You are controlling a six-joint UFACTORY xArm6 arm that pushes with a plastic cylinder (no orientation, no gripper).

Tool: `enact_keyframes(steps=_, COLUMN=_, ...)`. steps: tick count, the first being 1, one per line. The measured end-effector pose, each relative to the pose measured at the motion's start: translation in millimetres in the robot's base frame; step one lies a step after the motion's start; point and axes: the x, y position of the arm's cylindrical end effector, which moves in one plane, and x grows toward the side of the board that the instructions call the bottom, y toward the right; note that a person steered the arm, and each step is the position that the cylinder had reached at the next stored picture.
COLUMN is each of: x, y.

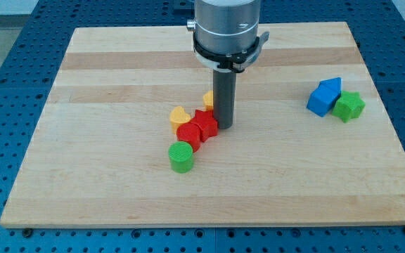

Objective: Push the green circle slightly to right

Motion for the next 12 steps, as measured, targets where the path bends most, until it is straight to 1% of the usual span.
enact_keyframes(steps=1, x=5.5, y=7.6)
enact_keyframes(steps=2, x=34.5, y=32.3)
enact_keyframes(steps=3, x=86.8, y=-9.6)
enact_keyframes(steps=4, x=101.9, y=-36.8)
enact_keyframes(steps=6, x=103.2, y=-71.9)
enact_keyframes(steps=8, x=96.1, y=-124.7)
enact_keyframes(steps=9, x=56.7, y=-123.3)
enact_keyframes(steps=11, x=64.8, y=-113.9)
enact_keyframes(steps=12, x=68.7, y=-54.5)
